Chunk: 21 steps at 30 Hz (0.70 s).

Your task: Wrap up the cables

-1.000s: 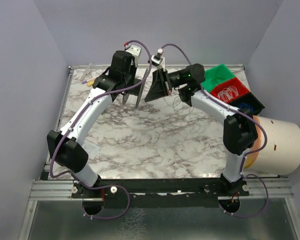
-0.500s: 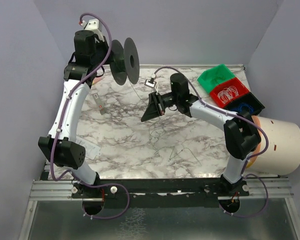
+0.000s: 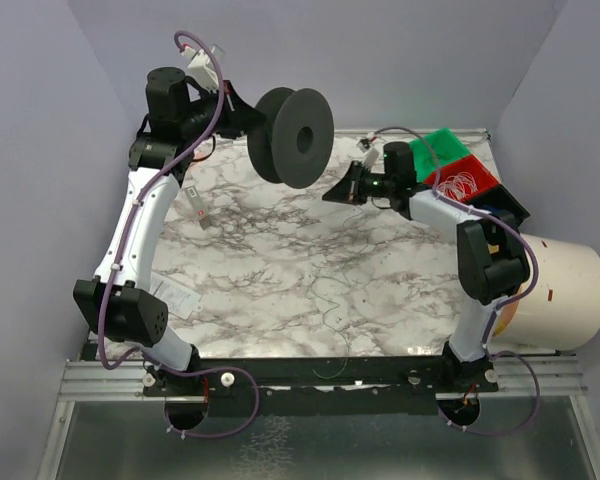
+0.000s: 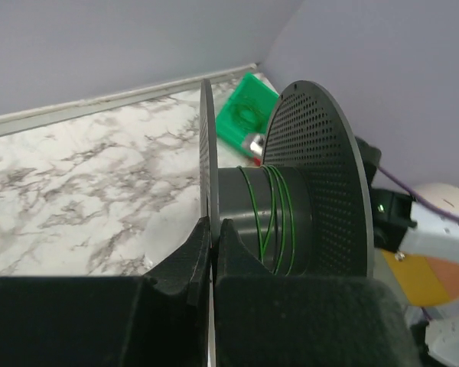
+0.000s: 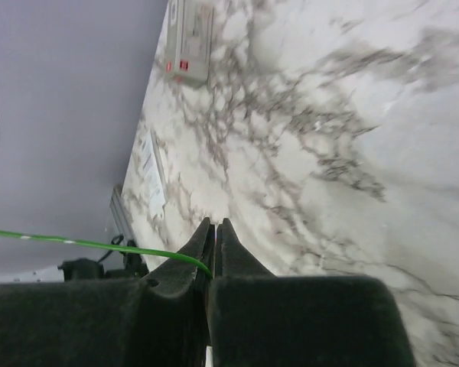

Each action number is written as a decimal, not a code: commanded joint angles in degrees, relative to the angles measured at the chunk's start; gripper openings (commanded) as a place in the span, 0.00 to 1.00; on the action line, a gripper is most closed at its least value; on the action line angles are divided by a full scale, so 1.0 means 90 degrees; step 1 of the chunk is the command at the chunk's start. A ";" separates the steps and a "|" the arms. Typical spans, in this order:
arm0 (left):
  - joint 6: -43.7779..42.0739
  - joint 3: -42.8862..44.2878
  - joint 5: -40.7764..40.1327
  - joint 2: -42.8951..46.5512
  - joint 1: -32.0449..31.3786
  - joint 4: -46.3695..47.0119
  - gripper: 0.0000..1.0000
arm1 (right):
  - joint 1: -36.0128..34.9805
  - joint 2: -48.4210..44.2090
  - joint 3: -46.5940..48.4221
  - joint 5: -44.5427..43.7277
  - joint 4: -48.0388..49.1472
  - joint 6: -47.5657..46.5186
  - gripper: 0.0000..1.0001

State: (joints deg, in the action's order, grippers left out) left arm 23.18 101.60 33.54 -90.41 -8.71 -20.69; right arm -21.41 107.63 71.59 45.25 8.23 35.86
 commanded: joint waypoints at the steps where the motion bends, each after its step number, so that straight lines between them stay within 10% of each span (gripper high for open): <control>1: 0.0071 -0.0277 0.1554 0.0592 -0.0019 0.0635 0.00 | 0.0948 0.0007 -0.0152 -0.0901 0.0348 0.0316 0.00; 6: -0.0917 -0.0472 0.1311 0.0625 -0.0051 -0.0273 0.00 | 0.1685 0.0124 0.0347 0.0084 0.0719 0.0634 0.00; 12: -0.2682 -0.0691 -0.1147 0.0761 -0.0573 -0.1048 0.00 | 0.1712 0.0121 0.1295 0.2491 0.0575 0.1248 0.00; 21: -0.3433 -0.0756 -0.3745 0.0546 -0.1879 -0.1042 0.00 | 0.1030 -0.0903 0.1277 0.3269 0.4054 0.4586 0.00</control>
State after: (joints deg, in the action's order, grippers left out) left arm -2.98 93.97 13.10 -86.04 -22.48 -31.07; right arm -9.56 104.22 81.58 69.84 25.47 60.16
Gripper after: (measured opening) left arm 0.014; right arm 0.005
